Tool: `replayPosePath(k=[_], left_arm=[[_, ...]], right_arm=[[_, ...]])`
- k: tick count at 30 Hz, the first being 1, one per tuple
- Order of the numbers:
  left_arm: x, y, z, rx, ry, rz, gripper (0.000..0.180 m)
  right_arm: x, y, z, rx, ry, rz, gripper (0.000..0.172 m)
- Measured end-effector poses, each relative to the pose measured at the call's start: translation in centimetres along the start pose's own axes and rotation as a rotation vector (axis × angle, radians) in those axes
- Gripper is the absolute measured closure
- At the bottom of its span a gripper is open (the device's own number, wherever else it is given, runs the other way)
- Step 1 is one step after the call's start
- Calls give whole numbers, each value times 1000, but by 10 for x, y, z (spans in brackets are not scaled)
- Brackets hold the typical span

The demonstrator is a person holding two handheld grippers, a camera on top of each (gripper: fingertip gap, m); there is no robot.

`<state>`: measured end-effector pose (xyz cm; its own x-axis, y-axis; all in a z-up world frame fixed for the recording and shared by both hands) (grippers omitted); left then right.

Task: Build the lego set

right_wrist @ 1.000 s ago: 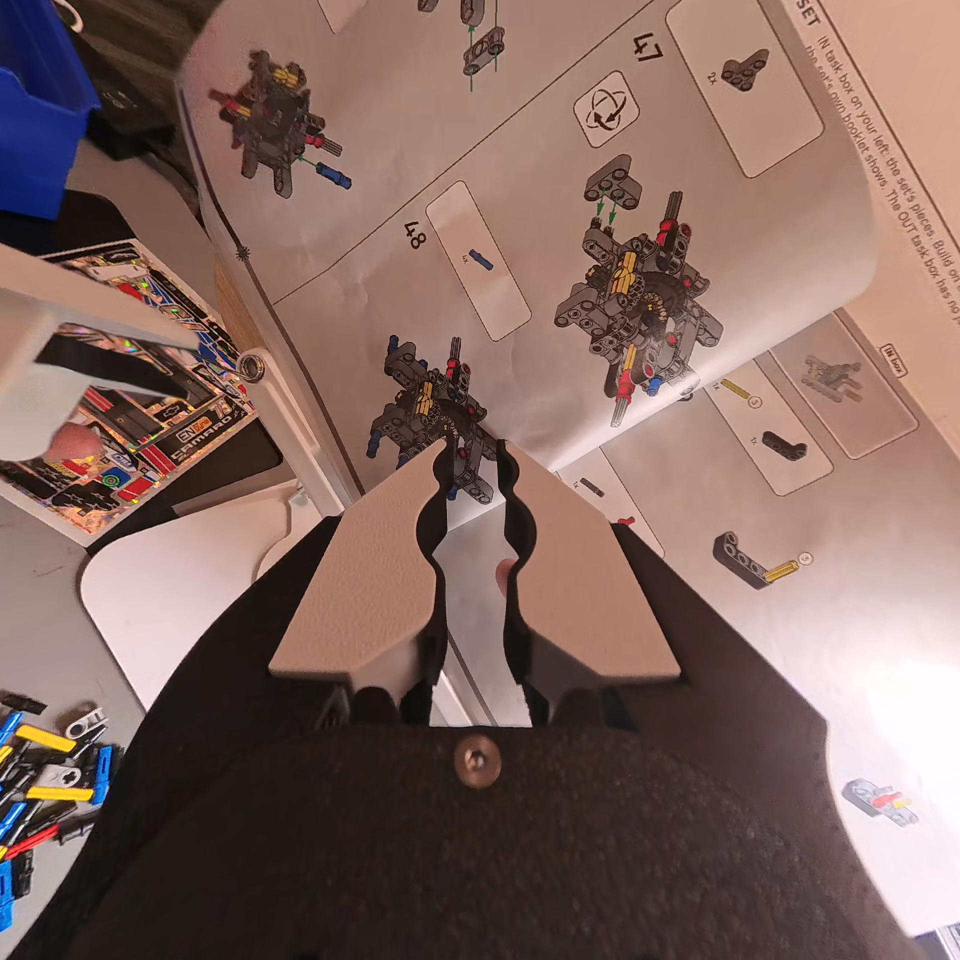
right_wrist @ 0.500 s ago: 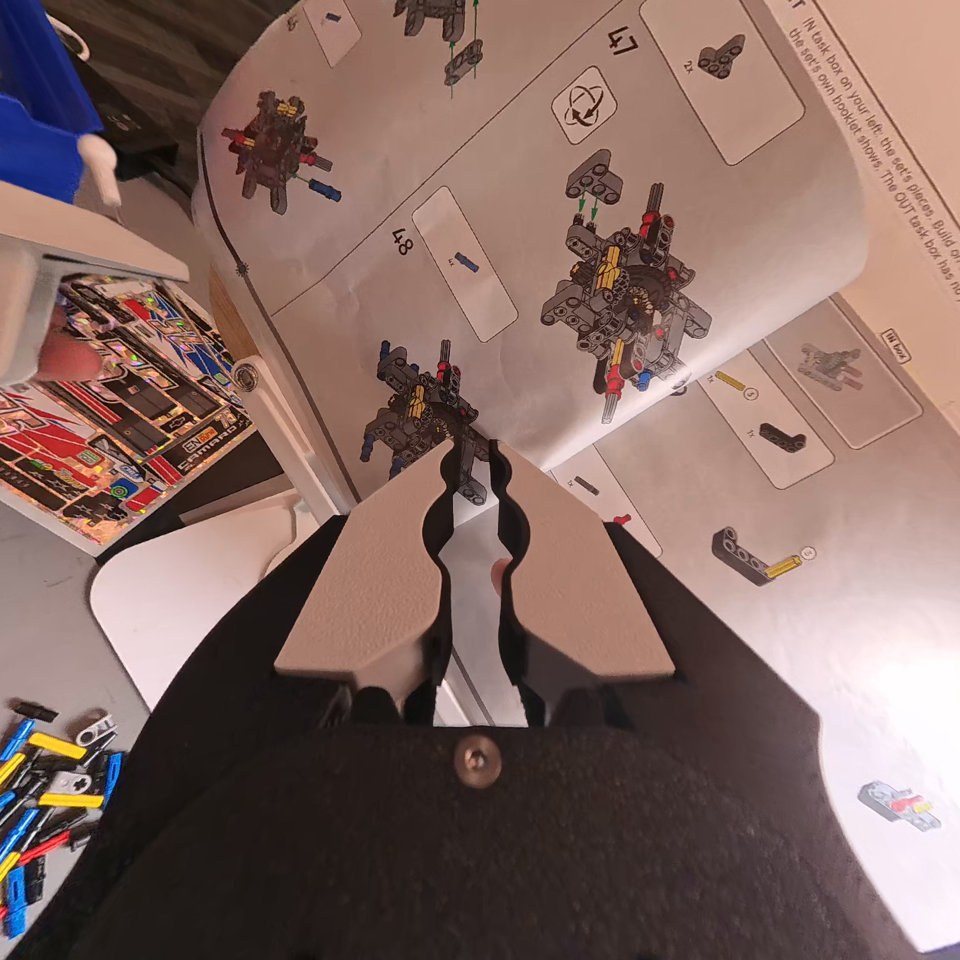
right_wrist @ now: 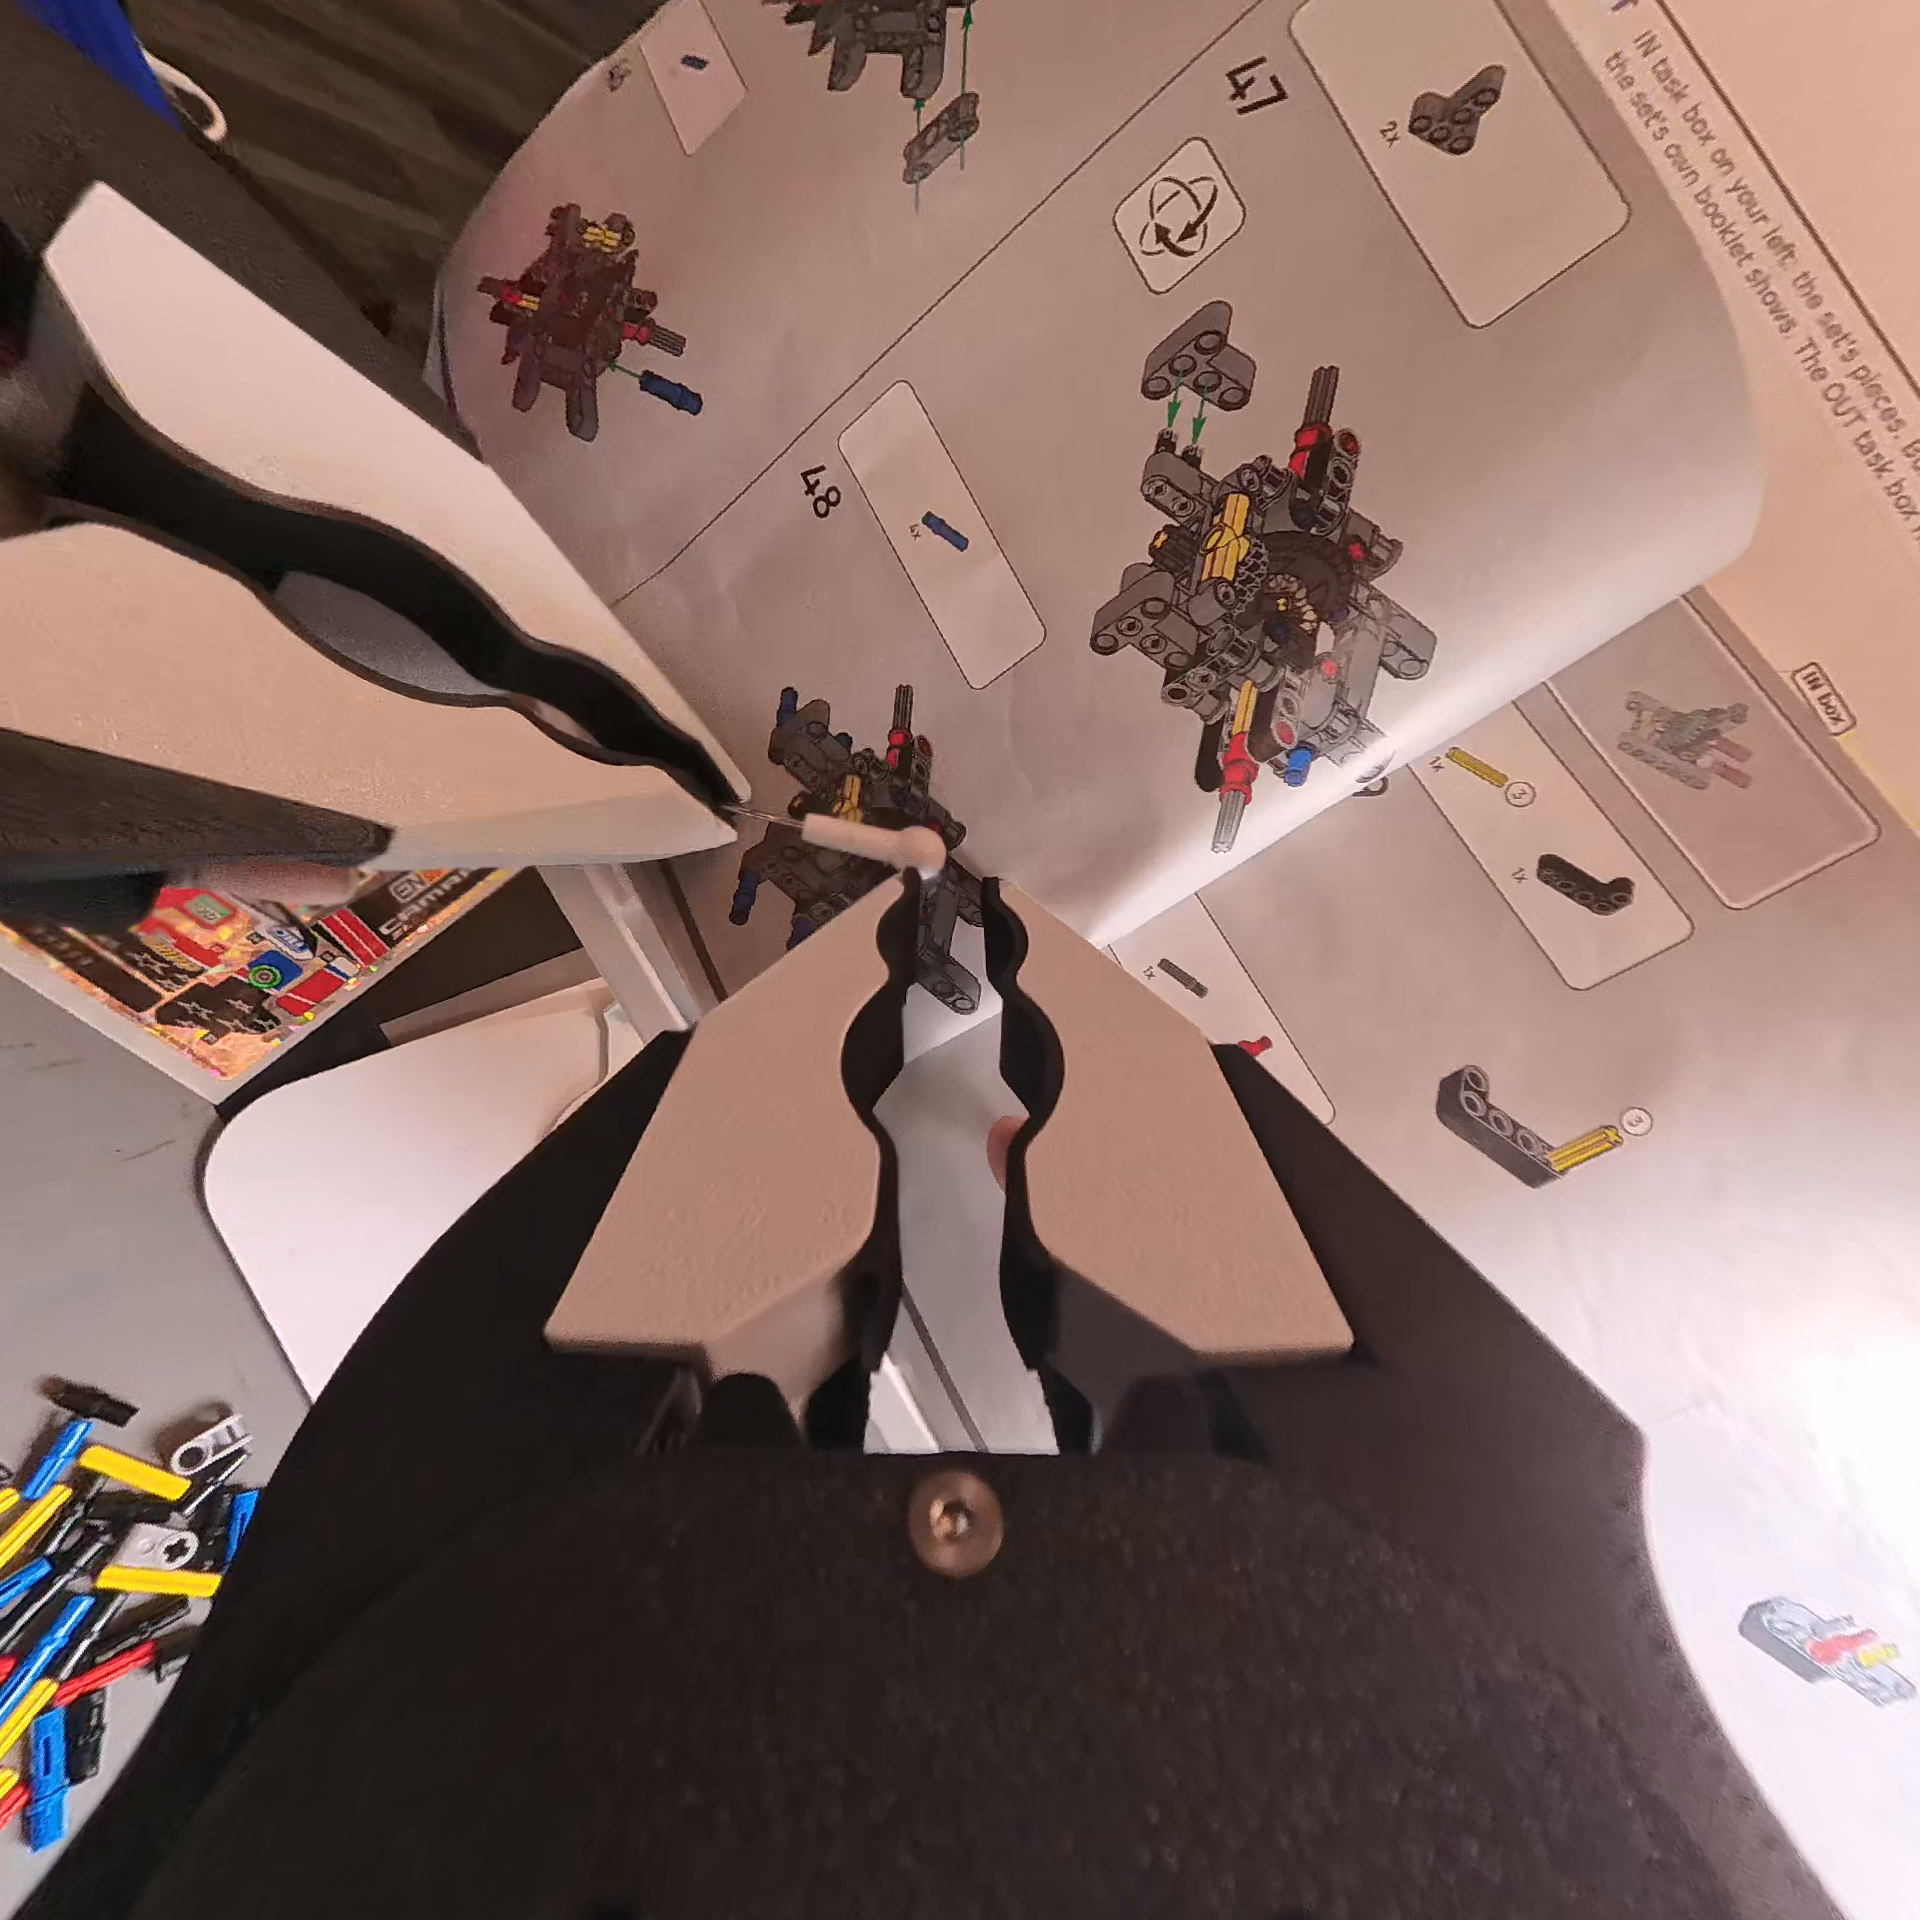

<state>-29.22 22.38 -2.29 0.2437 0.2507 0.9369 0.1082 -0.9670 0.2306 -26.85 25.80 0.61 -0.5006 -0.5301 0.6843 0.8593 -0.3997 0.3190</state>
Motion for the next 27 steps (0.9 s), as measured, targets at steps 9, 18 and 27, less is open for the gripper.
replayPosePath(k=[9,18,27], left_arm=[[-2,3,5,-4,-98,-6,179],[-8,3,16,1,-340,-19,179],[-4,13,22,-46,-303,7,164]], right_arm=[[-4,22,-4,58,-59,72,147],[-26,12,-21,9,105,14,144],[-36,29,-16,-1,23,51,145]])
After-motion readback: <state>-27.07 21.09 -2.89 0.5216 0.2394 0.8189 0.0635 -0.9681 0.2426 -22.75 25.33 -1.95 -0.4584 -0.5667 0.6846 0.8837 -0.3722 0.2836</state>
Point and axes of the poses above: each gripper's, where its closed fingertips meet, y back along the fingers, x out of its top, z = x × y across the jaws, the point moved 1 cm from there along y, back along the fingers, and after that the axes turned 3 degrees about -z, right-handed, at the moved point
